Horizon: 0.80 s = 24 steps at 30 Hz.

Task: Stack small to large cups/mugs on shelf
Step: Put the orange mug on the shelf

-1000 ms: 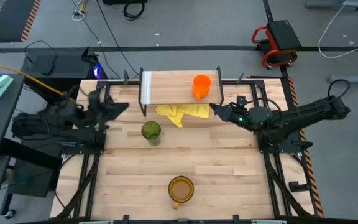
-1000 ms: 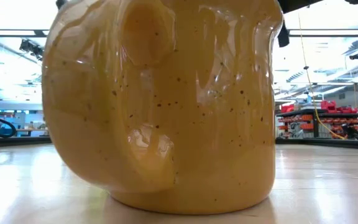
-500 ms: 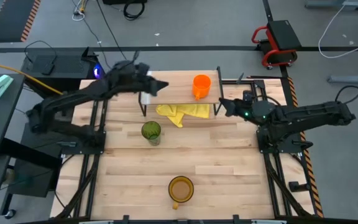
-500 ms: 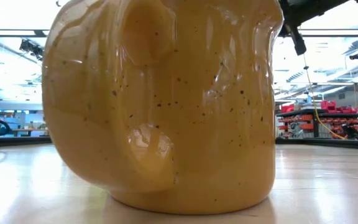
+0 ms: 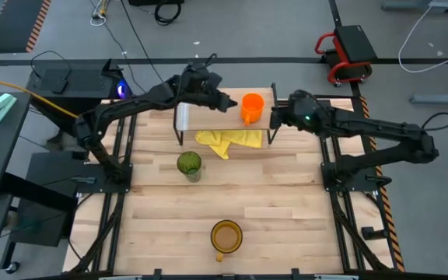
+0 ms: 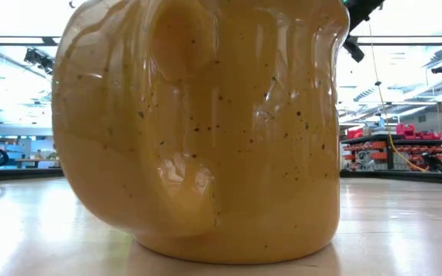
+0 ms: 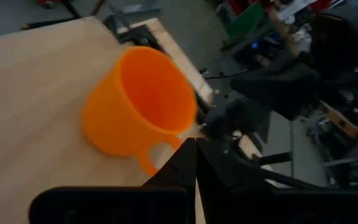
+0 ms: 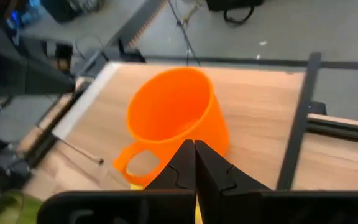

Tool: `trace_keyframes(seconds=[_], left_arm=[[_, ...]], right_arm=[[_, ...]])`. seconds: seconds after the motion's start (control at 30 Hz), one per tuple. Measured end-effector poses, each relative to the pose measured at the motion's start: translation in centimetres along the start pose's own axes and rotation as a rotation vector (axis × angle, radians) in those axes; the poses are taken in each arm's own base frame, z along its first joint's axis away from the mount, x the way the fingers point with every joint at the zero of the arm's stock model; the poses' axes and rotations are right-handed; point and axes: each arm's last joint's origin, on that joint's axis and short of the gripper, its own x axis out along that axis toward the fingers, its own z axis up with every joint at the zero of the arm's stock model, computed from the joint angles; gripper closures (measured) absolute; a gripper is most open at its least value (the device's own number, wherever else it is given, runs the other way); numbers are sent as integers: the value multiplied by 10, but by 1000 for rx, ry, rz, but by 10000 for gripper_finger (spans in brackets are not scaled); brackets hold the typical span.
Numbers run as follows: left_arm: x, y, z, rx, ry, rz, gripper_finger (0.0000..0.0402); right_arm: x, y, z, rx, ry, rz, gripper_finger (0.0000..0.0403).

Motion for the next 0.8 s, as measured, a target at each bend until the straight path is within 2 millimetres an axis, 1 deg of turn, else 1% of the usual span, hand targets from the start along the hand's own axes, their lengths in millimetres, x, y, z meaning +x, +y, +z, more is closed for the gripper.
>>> trace_keyframes(seconds=[0.1, 0.27, 0.37, 0.5, 0.67, 0.8], left_arm=[[-3, 7, 5, -7, -8, 30, 385], [-5, 21, 2, -44, 43, 108, 393], [-6, 23, 1, -52, 57, 130, 392], [-4, 21, -2, -48, 61, 129, 382], [11, 18, -15, -46, 125, 125, 390], [25, 13, -22, -48, 131, 82, 393]], right_arm=[[11, 3, -3, -20, 49, 8, 401], [24, 8, -9, -27, 86, 5, 402], [30, 8, -11, -21, 97, -8, 402], [36, 5, -9, -4, 91, -29, 402], [38, 1, -6, 9, 88, -41, 402], [40, -1, -4, 15, 88, -42, 402]])
